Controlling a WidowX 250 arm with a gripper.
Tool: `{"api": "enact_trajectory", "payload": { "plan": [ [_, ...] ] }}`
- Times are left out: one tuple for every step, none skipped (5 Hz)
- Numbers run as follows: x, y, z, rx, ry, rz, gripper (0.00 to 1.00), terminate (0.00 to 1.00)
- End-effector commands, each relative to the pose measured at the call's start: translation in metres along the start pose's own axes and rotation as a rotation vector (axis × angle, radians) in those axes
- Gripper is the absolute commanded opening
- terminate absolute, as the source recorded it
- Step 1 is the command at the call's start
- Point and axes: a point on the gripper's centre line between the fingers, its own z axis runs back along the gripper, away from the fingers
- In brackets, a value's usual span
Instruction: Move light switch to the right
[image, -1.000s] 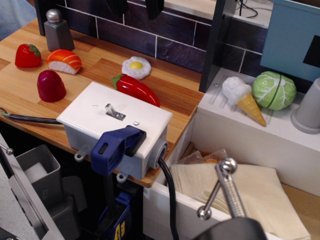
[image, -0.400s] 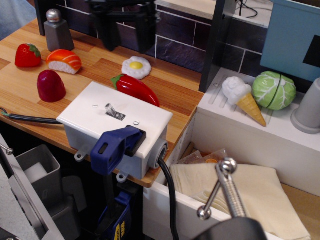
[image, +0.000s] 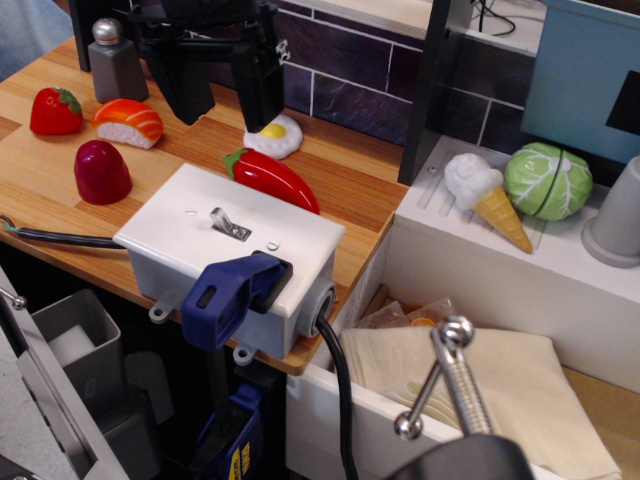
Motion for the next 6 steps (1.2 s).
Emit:
{"api": "enact_trajectory", "payload": {
  "plan": [
    [-0.023, -0.008, -0.015, 0.004, -0.016, -0.028, 1.00, 0.00],
    [-0.025, -0.008, -0.027, 0.001, -0.037, -0.012, 1.00, 0.00],
    [-0.023, -0.006, -0.037, 0.012, -0.042, -0.005, 1.00, 0.00],
    [-0.020, -0.005, -0.043, 0.022, -0.028, 0.007, 1.00, 0.00],
    [-0.023, -0.007, -0.051, 0.021, -0.015, 0.018, 1.00, 0.00],
    [-0.023, -0.012, -0.056, 0.017, -0.021, 0.012, 1.00, 0.00]
  ]
}}
